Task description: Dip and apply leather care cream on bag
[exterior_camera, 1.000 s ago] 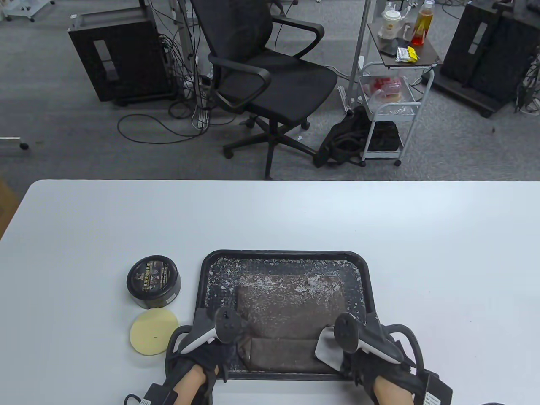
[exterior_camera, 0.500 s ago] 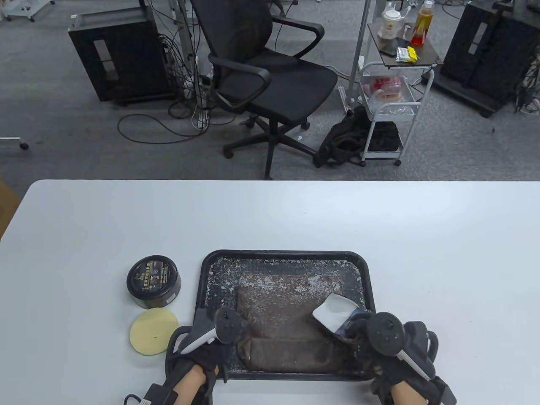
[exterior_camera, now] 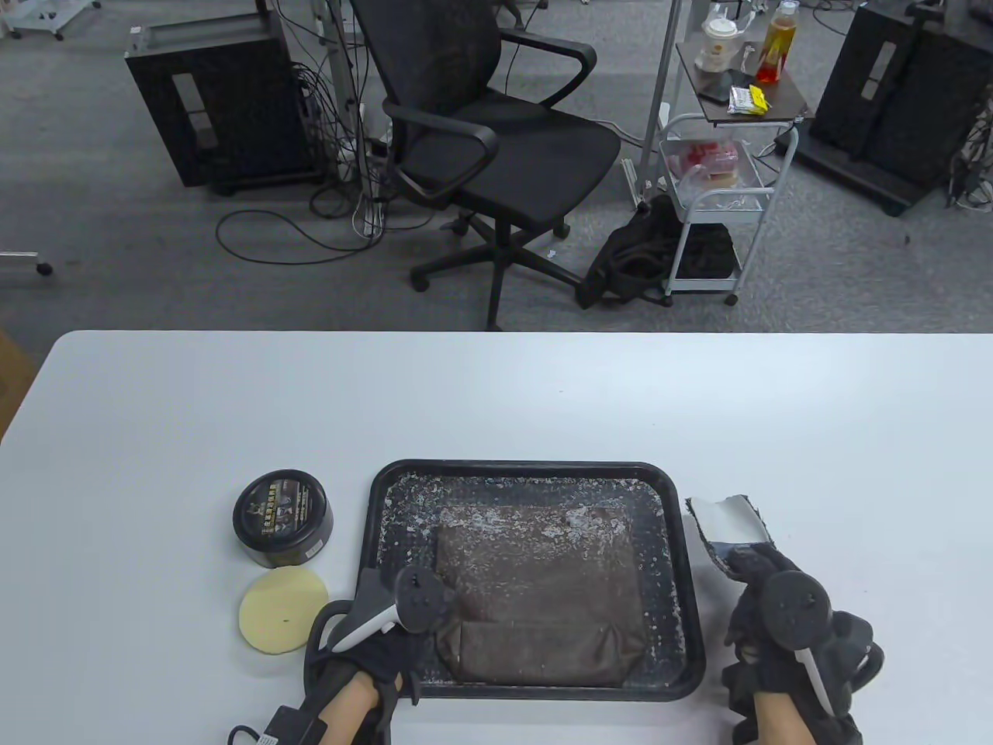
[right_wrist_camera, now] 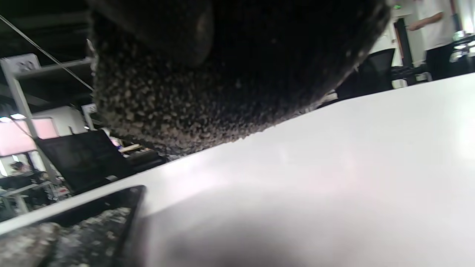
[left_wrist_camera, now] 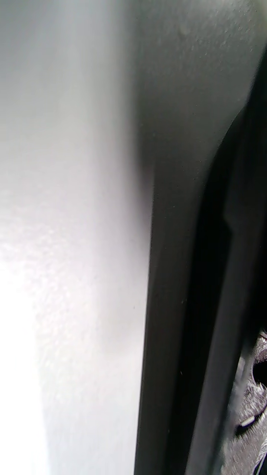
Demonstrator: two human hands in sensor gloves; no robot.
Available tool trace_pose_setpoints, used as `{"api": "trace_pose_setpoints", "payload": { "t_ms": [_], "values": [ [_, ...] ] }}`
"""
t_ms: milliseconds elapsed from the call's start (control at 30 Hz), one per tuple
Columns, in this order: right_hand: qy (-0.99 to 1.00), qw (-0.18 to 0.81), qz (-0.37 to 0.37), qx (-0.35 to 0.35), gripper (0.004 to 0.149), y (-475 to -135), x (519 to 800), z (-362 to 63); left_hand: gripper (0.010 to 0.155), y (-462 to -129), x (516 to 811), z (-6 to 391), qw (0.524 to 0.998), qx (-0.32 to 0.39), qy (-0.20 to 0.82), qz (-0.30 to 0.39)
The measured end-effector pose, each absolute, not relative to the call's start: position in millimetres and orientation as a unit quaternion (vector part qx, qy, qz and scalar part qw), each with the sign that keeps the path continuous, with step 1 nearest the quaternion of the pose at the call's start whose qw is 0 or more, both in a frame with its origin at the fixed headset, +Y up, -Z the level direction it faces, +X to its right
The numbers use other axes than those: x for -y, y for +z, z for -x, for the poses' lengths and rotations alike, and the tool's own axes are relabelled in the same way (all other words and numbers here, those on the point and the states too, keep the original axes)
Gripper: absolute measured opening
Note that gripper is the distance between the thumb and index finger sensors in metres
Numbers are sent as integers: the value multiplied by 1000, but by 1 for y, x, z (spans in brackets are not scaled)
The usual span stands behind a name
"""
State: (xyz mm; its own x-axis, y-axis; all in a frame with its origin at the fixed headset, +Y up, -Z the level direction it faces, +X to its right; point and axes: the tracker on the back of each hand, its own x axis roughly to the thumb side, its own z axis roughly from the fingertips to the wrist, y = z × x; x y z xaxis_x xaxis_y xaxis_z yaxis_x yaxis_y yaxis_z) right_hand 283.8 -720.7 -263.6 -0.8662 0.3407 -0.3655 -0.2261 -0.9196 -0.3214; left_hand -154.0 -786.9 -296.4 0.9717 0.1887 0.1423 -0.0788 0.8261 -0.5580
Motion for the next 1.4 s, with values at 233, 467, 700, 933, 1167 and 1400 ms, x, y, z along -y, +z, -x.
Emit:
{"api": "trace_pose_setpoints", "payload": {
  "t_ms": [233, 467, 700, 933, 1167, 1400],
  "values": [
    [961, 122, 240, 57, 46, -274, 745, -290, 65, -296, 788, 154, 949, 96, 76, 289],
    [973, 87, 209, -53, 51, -282, 759, -278, 65, -298, 785, 155, 950, 102, 82, 284],
    [971, 120, 181, -98, 62, -279, 761, -274, 62, -300, 762, 158, 969, 117, 122, 181],
    [968, 150, 166, -112, 68, -278, 764, -272, 69, -297, 723, 185, 986, 30, 167, 0],
    [972, 159, 168, -39, 65, -273, 752, -269, 76, -305, 714, 237, 953, -129, 269, -46],
    [975, 145, 163, 38, 60, -266, 731, -255, 91, -321, 723, 290, 919, -244, 309, 13]
  ]
}}
